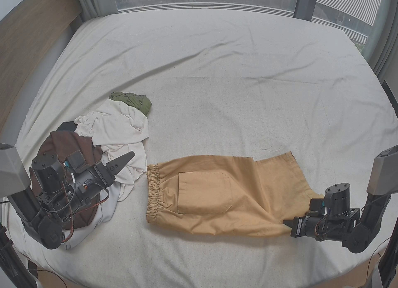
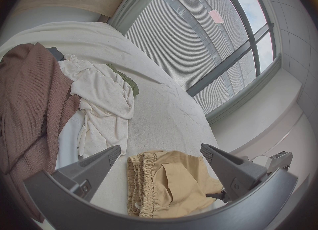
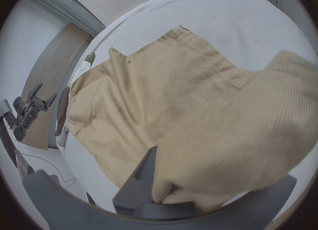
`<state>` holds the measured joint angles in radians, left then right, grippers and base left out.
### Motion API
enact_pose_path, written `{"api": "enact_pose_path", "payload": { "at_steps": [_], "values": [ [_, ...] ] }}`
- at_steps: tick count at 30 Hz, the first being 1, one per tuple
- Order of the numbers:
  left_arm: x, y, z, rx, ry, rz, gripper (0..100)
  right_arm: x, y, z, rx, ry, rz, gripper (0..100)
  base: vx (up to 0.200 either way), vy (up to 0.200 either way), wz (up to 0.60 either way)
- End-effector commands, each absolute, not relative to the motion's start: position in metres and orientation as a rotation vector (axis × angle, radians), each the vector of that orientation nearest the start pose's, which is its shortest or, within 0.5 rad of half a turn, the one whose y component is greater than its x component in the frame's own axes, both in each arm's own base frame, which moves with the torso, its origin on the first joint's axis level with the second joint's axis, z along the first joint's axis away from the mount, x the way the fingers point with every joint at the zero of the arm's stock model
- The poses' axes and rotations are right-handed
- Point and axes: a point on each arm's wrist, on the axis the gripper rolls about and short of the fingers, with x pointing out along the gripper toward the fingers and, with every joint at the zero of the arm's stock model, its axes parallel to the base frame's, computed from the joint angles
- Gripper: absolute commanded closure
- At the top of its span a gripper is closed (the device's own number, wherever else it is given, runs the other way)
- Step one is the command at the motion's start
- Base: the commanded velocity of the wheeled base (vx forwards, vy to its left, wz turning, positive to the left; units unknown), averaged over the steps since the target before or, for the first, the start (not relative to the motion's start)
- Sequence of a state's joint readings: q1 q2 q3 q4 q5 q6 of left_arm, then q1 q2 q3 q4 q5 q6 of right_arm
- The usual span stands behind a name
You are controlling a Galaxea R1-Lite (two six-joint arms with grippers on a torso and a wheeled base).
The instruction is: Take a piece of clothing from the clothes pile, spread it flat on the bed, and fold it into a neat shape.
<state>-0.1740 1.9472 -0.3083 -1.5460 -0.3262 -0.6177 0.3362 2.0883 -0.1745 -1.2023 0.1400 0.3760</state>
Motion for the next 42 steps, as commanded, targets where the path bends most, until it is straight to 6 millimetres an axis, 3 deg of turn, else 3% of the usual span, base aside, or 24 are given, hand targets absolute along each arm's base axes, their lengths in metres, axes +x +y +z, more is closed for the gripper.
{"api": "enact_pose_path", "payload": {
  "at_steps": [1,9,21,29,36,42],
  "values": [
    [0.269,-0.055,0.09,-0.612,0.248,-0.456,0,0.22,0.082,-0.004,0.273,0.832,0.314,0,0.0,0.0,0.0],
    [0.269,-0.055,0.088,-0.612,0.254,-0.454,0,0.194,0.098,-0.009,0.212,0.921,0.406,0,0.0,0.0,0.0],
    [0.265,-0.055,0.079,-0.612,0.302,-0.463,0,0.178,0.126,-0.005,0.182,0.936,0.602,0,0.0,0.0,0.0],
    [0.26,-0.057,0.076,-0.613,0.331,-0.476,0,0.172,0.148,0.016,0.258,0.801,0.736,0,0.0,0.0,0.0],
    [0.247,-0.063,0.057,-0.604,0.447,-0.497,0,0.177,0.154,0.037,0.306,0.633,0.797,0,0.0,0.0,0.0],
    [0.242,-0.072,0.049,-0.584,0.495,-0.526,0,0.203,0.146,0.071,0.373,0.421,0.774,0,0.0,0.0,0.0]
  ]
}}
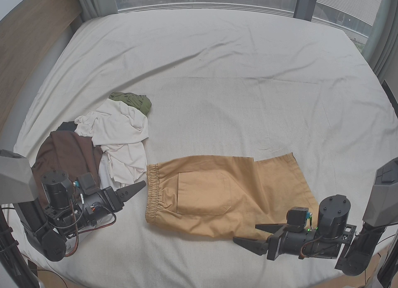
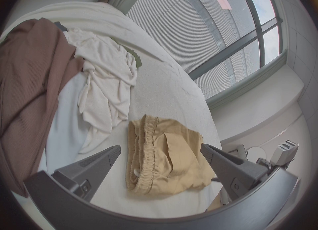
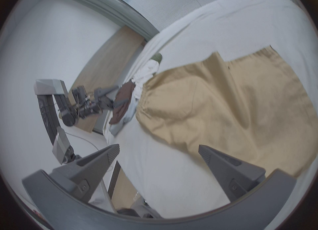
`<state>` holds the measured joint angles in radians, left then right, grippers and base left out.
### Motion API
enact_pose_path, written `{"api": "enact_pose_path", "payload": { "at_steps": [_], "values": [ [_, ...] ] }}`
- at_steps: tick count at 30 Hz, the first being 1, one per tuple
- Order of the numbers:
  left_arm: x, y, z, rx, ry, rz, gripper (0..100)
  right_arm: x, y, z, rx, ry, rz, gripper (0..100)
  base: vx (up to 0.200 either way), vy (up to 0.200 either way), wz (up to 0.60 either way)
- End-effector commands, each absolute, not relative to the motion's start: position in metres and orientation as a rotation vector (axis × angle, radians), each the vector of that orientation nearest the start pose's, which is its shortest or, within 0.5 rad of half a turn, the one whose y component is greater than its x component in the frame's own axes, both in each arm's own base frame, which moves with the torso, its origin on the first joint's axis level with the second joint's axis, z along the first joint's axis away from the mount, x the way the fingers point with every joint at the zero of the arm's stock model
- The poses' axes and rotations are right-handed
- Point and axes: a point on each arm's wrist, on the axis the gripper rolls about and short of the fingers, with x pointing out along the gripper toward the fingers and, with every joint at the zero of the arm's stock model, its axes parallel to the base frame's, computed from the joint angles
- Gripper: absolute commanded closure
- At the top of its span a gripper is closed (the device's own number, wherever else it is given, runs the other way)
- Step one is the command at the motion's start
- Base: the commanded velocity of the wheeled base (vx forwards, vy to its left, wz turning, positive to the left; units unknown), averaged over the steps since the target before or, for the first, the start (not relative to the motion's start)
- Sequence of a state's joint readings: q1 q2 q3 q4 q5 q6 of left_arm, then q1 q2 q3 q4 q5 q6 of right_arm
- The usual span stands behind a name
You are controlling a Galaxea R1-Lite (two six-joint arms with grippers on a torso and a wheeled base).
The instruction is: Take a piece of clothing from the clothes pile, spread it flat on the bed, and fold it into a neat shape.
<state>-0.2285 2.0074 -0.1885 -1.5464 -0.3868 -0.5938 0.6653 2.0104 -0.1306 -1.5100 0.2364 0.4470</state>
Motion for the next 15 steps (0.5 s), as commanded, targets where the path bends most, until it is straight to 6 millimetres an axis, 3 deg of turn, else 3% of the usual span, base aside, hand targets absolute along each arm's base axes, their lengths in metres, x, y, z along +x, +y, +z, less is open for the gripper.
{"api": "enact_pose_path", "payload": {
  "at_steps": [1,6,14,15],
  "values": [
    [0.242,-0.072,0.049,-0.584,0.495,-0.528,0,0.206,0.145,0.074,0.378,0.406,0.773,0,0.0,0.0,0.0],
    [0.241,-0.076,0.049,-0.581,0.499,-0.538,0,0.233,0.127,0.105,0.412,0.263,0.731,0,0.0,0.0,0.0],
    [0.244,-0.077,0.04,-0.582,0.53,-0.529,0,0.239,0.116,0.116,0.411,0.239,0.707,0,0.0,0.0,0.0],
    [0.245,-0.082,0.031,-0.574,0.561,-0.526,0,0.24,0.113,0.116,0.409,0.237,0.696,0,0.0,0.0,0.0]
  ]
}}
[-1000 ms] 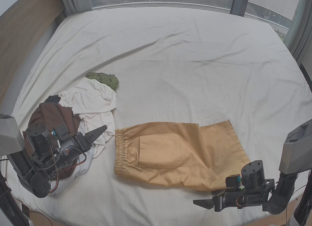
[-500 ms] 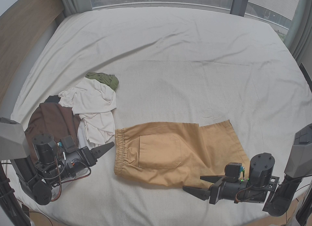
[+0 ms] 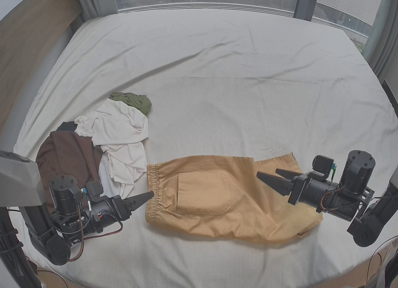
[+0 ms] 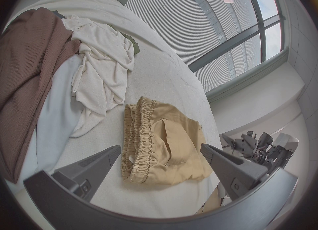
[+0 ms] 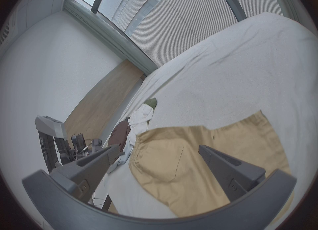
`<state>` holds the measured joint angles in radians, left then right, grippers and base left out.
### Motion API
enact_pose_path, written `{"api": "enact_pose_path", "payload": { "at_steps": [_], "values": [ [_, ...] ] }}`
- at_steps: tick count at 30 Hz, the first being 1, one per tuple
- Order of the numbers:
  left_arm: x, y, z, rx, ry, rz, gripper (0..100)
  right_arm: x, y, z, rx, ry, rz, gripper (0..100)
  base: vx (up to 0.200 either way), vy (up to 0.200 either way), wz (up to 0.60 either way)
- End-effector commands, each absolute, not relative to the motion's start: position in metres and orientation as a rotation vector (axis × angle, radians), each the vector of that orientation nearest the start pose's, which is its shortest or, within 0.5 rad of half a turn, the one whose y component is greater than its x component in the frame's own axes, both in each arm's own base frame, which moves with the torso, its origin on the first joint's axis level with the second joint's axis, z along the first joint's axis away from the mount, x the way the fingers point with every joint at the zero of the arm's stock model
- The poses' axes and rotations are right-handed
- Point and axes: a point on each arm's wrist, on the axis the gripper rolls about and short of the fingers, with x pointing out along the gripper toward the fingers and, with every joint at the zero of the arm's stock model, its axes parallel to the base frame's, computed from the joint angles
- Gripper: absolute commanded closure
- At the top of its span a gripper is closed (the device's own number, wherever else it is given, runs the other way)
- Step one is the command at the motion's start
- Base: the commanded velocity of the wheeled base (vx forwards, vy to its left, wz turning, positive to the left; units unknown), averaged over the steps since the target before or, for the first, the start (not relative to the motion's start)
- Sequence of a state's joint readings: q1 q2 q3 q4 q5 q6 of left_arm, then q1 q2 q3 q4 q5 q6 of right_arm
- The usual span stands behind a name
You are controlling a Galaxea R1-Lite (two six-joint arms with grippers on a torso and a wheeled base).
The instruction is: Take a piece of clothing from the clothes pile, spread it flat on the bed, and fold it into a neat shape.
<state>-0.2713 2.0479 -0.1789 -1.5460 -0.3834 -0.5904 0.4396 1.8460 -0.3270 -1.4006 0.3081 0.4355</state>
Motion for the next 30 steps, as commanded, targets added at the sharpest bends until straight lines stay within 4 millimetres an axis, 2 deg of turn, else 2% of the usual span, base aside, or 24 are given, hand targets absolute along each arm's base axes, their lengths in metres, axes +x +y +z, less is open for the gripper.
{"api": "enact_pose_path", "payload": {
  "at_steps": [1,11,18,23,30],
  "values": [
    [0.245,-0.083,0.03,-0.575,0.567,-0.526,0,0.24,0.113,0.116,0.407,0.236,0.695,0,0.0,0.0,0.0],
    [0.248,-0.091,0.014,-0.56,0.61,-0.488,0,0.244,0.105,0.119,0.411,0.214,0.669,0,0.0,0.0,0.0],
    [0.252,-0.101,-0.005,-0.542,0.656,-0.454,0,0.243,0.105,0.122,0.412,0.199,0.673,0,0.0,0.0,0.0],
    [0.255,-0.106,-0.008,-0.542,0.654,-0.46,0,0.241,0.104,0.125,0.412,0.191,0.675,0,0.0,0.0,0.0],
    [0.264,-0.116,-0.007,-0.63,0.649,-0.464,0,0.24,0.104,0.126,0.412,0.188,0.675,0,0.0,0.0,0.0]
  ]
}}
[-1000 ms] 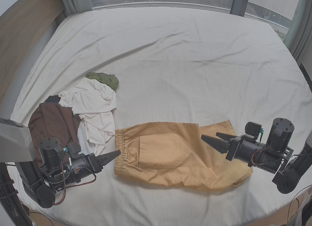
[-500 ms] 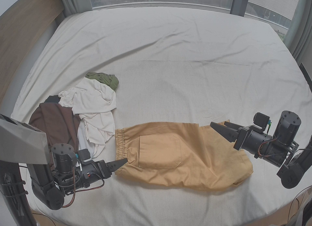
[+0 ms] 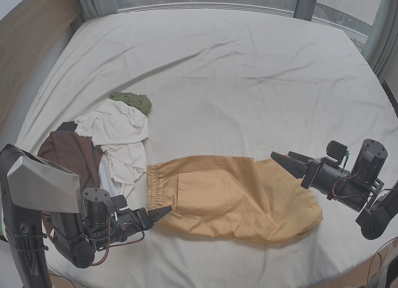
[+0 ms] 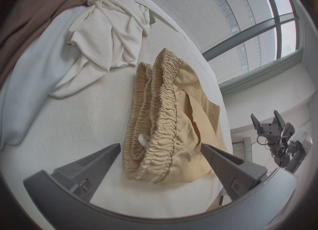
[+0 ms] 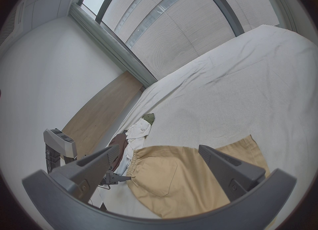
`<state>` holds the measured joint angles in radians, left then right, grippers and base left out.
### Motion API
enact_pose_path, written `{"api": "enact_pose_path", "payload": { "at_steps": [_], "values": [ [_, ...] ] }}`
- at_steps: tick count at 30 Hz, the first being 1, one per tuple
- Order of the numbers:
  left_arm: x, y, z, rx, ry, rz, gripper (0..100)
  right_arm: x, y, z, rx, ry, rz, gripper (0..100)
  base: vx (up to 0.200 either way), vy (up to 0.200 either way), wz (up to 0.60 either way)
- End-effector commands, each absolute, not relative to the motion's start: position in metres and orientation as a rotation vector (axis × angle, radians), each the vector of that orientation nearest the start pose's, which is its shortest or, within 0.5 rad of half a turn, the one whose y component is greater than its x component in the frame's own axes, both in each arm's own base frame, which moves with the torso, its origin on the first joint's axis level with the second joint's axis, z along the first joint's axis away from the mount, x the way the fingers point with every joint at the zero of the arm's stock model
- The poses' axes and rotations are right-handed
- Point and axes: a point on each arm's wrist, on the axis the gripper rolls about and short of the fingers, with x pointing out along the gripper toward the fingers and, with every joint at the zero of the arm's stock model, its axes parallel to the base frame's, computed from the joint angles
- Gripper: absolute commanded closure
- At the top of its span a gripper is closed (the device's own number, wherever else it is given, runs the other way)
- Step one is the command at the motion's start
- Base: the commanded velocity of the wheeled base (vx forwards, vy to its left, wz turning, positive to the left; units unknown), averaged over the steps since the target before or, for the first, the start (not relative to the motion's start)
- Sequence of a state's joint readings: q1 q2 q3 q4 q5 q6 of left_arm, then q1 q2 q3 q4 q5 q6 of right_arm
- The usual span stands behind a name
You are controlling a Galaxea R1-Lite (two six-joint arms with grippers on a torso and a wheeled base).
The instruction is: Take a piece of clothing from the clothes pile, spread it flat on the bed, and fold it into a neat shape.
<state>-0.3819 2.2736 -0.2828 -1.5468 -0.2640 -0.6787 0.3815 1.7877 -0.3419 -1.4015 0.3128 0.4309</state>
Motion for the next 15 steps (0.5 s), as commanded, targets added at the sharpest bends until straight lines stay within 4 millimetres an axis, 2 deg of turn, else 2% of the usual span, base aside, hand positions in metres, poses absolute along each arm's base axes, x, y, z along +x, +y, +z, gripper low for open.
{"api": "enact_pose_path", "payload": {
  "at_steps": [1,10,15],
  "values": [
    [0.265,-0.117,-0.006,-0.646,0.646,-0.462,0,0.24,0.104,0.126,0.412,0.188,0.675,0,0.0,0.0,0.0],
    [0.276,-0.128,0.002,-0.813,0.637,-0.462,0,0.24,0.106,0.126,0.412,0.19,0.681,0,0.0,0.0,0.0],
    [0.28,-0.129,0.004,-0.831,0.624,-0.463,0,0.239,0.106,0.125,0.411,0.193,0.684,0,0.0,0.0,0.0]
  ]
}}
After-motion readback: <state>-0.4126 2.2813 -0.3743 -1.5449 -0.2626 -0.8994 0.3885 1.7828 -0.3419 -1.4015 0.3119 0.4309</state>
